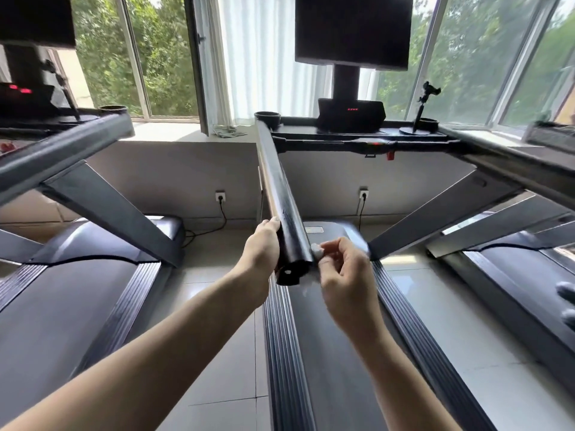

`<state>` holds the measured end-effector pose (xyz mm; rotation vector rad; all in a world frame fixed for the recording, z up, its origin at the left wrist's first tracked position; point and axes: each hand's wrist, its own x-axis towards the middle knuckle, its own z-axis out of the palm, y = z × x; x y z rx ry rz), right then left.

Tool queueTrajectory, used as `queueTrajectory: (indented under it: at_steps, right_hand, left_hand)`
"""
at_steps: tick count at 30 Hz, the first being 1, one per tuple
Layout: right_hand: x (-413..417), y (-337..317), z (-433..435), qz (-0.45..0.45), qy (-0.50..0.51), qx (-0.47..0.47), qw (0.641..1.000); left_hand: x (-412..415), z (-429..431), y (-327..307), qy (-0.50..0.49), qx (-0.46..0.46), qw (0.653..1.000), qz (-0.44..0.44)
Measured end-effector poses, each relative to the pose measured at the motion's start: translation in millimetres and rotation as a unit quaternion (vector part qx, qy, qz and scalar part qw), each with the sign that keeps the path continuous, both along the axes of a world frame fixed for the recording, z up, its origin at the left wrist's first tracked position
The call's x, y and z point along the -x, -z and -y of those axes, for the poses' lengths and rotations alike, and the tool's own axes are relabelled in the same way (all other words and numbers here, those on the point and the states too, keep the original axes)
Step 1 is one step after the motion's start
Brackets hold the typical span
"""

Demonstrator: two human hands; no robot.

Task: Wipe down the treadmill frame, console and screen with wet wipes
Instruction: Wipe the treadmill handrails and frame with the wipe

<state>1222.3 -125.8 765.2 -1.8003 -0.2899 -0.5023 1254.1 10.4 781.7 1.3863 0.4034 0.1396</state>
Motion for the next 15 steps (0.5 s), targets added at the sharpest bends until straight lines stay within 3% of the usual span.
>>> queueTrajectory:
  at_steps: [2,5,8,12,13,15]
  right_hand:
    - [16,0,-11,-0.010,-0.049,-0.147,0.988]
    - [21,9,-23,-0.065,-0.079,-0.358,0.928]
    - [7,33,-31,-0.183,-0.079,-0.425,0.883]
    - [-4,46,-40,-0.349,-0.122,-0.545,0.753]
    - [-4,45,-38,-0.367,-0.134,-0.562,0.729]
    - [-4,36,-30,-0.358,-0.146,-0.581,0.716]
  left_hand:
    - [0,-1,2,0.003,-0.001,1.000,0.000]
    - [1,-1,4,0.018,0.002,1.000,0.007]
    - [5,-3,2,0.028,0.000,1.000,0.011]
    - [10,-8,-3,0.040,-0.004,0.999,0.011]
    - [12,-11,-5,0.047,-0.007,0.999,0.010]
    - [18,-16,-8,0.060,-0.015,0.998,0.016]
